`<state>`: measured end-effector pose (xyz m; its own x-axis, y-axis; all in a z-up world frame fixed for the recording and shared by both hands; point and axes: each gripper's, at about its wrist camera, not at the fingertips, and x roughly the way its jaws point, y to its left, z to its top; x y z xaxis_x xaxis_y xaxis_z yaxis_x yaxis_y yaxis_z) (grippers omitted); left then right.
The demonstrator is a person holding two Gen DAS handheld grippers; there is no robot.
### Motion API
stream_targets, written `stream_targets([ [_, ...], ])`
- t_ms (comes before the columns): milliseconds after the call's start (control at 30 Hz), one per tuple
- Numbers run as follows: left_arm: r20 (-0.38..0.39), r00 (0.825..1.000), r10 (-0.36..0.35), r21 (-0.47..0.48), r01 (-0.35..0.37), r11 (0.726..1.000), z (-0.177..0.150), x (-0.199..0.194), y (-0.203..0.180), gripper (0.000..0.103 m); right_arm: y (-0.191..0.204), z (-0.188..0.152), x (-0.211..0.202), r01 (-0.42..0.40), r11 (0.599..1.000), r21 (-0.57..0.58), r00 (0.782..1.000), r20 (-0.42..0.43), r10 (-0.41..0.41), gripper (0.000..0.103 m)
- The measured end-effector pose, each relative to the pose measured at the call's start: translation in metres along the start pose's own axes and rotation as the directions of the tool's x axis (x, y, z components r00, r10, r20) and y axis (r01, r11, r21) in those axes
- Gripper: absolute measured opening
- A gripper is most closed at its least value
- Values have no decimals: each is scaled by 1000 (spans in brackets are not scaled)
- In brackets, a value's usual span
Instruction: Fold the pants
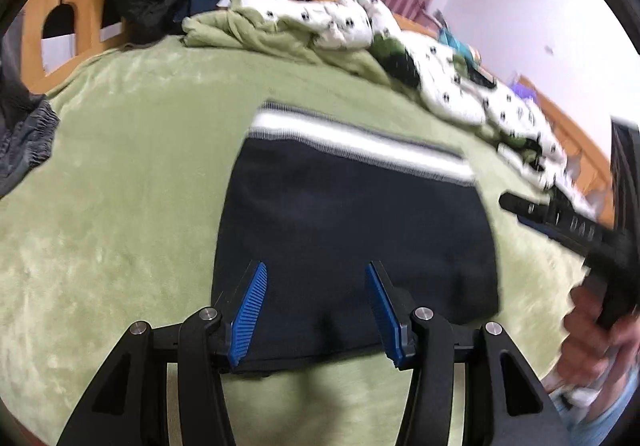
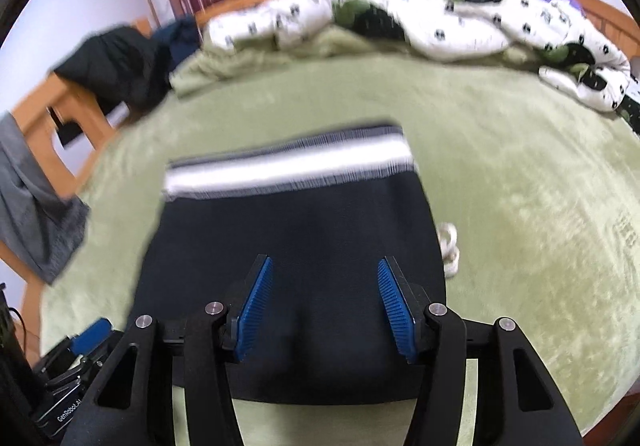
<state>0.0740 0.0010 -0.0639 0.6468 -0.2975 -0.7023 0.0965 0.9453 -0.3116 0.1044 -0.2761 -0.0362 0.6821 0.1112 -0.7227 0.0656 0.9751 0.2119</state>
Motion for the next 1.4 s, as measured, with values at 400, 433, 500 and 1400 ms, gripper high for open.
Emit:
stream_targets([
  [400, 85, 995, 45, 6, -46, 999, 70, 12, -13, 49, -23, 33, 12, 24, 995, 100, 998, 60, -30, 40],
  [433, 68, 997, 42, -2, -42, 999, 75, 24, -12, 49, -25, 37, 15, 25, 995, 100, 998, 63, -31, 36],
  [500, 41, 998, 40, -11, -39, 999, 84, 47, -10, 49, -30, 43, 24, 51, 996, 79, 996, 64, -56, 36],
  [1400, -111, 992, 64, 45, -59, 997, 105, 193, 18, 57, -38, 76, 176, 120, 991, -61, 990, -63, -124, 34],
])
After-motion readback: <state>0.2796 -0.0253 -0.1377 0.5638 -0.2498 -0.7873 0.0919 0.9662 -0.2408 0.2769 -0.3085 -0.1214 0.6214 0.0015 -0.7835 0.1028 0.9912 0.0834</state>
